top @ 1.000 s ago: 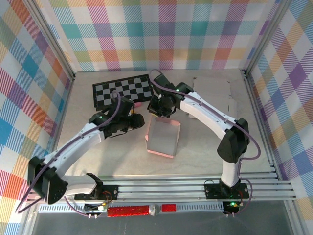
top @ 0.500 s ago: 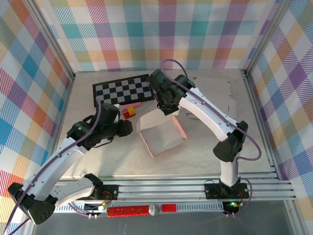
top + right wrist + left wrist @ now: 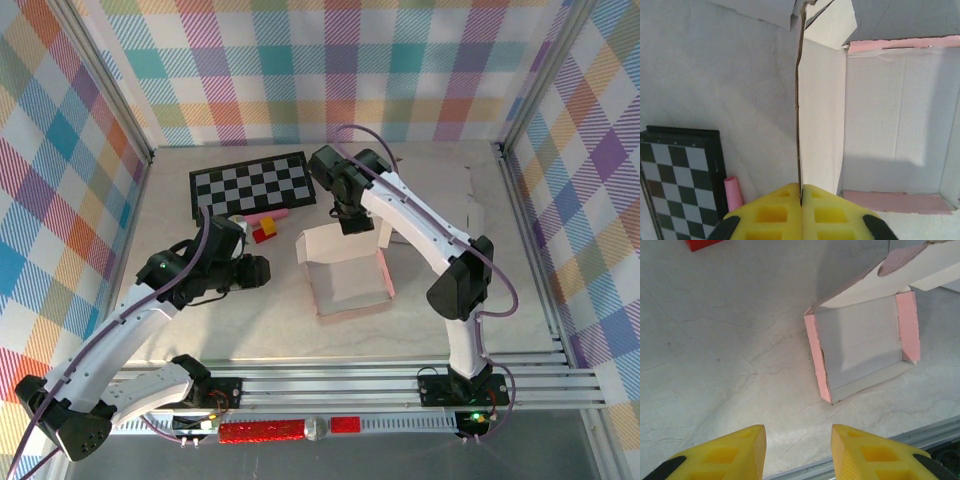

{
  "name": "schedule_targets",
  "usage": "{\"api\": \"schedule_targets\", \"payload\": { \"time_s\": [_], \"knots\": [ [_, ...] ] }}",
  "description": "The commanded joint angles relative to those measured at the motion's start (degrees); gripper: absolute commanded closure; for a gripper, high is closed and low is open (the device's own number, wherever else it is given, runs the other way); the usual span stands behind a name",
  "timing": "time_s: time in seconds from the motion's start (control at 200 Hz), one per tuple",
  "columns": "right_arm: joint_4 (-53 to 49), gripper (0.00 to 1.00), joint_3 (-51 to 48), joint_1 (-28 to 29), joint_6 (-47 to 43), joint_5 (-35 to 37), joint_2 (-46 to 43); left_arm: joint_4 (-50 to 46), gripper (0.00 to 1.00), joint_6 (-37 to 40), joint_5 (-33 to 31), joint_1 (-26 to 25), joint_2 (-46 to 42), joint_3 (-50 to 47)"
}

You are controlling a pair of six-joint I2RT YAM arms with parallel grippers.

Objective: Fold the paper box

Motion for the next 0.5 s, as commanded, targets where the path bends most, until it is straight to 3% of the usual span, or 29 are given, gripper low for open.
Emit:
{"api": "schedule_targets", "payload": {
  "time_s": [0.0, 0.18, 0.32, 0.495],
  "knots": [
    [1.9, 0.85, -3.0, -0.3, 6.5, -1.3, -1.5, 0.0, 0.62, 1.0, 1.7, -0.2, 1.1, -1.0],
    [8.1, 0.72, -10.0, -1.8, -0.8, -1.9, -6.0, 2.2, 0.60, 1.7, 2.8, -0.2, 4.1, -0.2],
    [11.7, 0.60, -12.8, -3.4, -12.2, 0.2, -10.4, 4.5, 0.59, 2.7, 4.8, -0.2, 7.1, 0.5],
    [24.1, 0.40, -20.7, -7.4, -40.4, -2.0, -20.1, 6.4, 0.57, 5.8, 5.6, -0.3, 11.7, 3.4]
  ]
}}
